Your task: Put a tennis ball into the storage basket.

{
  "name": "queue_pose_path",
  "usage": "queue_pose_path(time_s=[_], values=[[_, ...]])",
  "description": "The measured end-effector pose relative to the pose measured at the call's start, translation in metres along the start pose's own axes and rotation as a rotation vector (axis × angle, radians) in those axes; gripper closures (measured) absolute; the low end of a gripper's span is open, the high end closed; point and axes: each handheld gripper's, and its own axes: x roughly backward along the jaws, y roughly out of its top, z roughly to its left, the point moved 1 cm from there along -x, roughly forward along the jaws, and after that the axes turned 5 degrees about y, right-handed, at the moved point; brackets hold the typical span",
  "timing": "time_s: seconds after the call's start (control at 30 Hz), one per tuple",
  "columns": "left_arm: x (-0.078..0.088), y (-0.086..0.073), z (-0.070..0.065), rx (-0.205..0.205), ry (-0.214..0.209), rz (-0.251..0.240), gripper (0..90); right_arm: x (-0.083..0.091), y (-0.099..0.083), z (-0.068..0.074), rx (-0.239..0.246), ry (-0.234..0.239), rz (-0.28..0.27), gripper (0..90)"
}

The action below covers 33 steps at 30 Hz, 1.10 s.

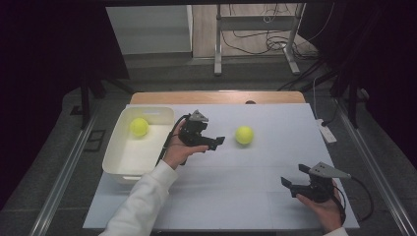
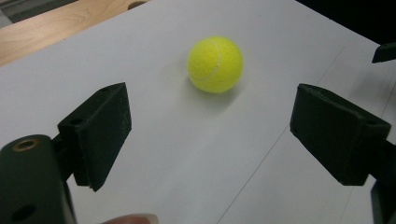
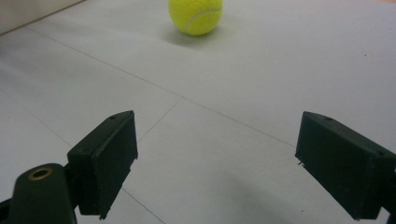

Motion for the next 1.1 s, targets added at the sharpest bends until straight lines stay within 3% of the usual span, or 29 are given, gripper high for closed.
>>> queue_pose_path(time_s=[0.47,1.1], values=[[-0.011,0.006,0.003,0.014,-0.025,0.009,12.8,0.0,0.0,0.0,0.001,-0.001,0.002,13.0],[-0.027,0.016,0.003,0.009,-0.024,0.022,12.7,0.0,-0.001,0.0,-0.002,-0.003,0.008,13.0]])
